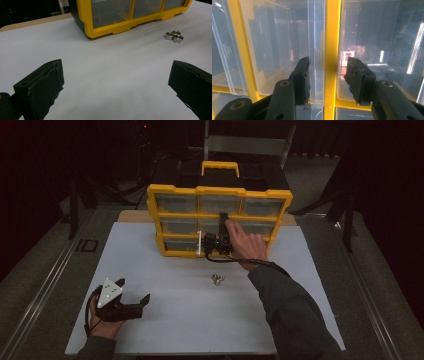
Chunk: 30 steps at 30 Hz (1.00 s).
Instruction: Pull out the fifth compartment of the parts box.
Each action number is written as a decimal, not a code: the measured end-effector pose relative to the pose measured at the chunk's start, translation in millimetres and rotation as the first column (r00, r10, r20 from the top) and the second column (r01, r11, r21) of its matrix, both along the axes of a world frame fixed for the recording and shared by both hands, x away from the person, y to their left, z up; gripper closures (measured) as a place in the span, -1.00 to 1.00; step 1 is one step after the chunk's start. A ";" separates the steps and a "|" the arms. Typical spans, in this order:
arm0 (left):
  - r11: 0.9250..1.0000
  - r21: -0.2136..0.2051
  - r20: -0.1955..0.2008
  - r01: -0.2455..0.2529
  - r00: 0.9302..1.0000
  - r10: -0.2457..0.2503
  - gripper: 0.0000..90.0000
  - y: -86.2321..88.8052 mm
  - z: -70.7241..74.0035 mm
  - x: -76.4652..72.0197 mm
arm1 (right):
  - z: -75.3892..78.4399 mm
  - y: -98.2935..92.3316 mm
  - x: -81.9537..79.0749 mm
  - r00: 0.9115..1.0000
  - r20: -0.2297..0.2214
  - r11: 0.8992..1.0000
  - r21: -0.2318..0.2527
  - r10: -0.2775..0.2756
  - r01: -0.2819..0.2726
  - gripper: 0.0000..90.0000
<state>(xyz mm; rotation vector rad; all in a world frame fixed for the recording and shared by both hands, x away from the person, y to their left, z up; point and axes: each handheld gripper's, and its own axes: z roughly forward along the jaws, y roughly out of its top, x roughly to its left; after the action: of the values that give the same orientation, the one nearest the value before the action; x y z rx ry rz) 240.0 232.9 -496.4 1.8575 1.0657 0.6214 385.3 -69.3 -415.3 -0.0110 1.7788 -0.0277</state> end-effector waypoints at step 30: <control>1.000 0.002 -0.003 0.003 1.000 -0.003 -0.99 -0.9 -0.7 0.3 | -1.4 -3.4 -10.8 0.998 -0.055 0.999 -0.023 0.038 -0.040 0.66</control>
<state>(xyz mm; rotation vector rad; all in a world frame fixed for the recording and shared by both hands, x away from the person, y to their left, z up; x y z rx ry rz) 240.2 232.1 -497.1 1.8618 1.0643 0.6189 374.5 -72.7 -416.7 -0.0643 1.8324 -0.0206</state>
